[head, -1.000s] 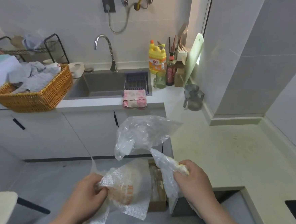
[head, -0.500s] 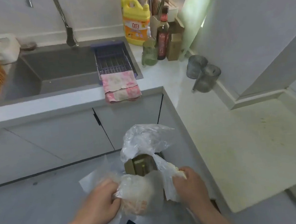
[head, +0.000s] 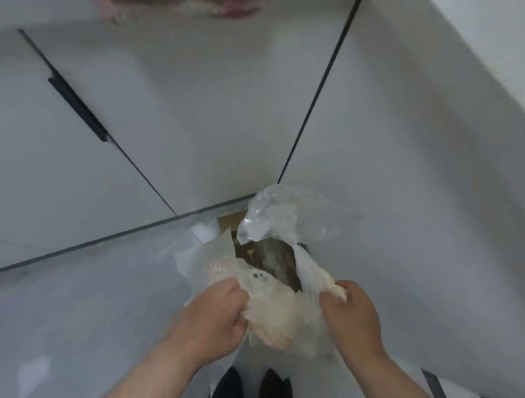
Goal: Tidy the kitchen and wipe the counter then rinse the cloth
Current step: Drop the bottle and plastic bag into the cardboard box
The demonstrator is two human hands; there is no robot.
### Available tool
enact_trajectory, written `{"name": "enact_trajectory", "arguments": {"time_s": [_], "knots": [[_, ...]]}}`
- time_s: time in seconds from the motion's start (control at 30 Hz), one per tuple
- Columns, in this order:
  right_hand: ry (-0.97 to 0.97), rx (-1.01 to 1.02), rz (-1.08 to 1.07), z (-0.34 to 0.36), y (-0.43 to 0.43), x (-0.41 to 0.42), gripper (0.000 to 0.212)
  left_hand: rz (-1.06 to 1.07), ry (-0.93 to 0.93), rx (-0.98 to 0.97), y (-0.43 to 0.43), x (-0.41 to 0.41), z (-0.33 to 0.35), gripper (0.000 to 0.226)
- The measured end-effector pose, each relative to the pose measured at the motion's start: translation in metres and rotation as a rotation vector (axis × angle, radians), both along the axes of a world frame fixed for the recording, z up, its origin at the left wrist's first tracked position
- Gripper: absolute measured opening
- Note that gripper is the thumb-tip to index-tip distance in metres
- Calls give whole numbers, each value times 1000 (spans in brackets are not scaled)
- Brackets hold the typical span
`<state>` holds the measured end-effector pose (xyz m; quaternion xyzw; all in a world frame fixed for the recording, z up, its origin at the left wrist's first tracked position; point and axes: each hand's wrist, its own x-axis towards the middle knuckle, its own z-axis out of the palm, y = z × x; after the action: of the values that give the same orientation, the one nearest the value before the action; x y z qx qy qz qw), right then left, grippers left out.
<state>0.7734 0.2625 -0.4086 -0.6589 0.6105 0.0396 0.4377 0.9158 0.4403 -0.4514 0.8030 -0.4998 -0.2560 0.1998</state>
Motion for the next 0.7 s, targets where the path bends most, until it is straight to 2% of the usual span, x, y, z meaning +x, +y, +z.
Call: {"name": "enact_trajectory", "arguments": {"time_s": [0.17, 0.3, 0.53, 0.6, 0.7], "knots": [[14, -16, 3, -119, -13, 3, 7, -71, -25, -8, -32, 9, -118, 5], [11, -32, 28, -194, -24, 8, 10, -94, 11, 18, -54, 11, -194, 16], [28, 41, -21, -288, -31, 15, 7, -128, -33, 98, -79, 10, -279, 14], [15, 148, -11, -301, -30, 16, 25, -115, -38, 128, -80, 9, -288, 17], [6, 244, 36, -307, -27, 16, 68, -137, -6, 178, -79, 7, -298, 27]]}}
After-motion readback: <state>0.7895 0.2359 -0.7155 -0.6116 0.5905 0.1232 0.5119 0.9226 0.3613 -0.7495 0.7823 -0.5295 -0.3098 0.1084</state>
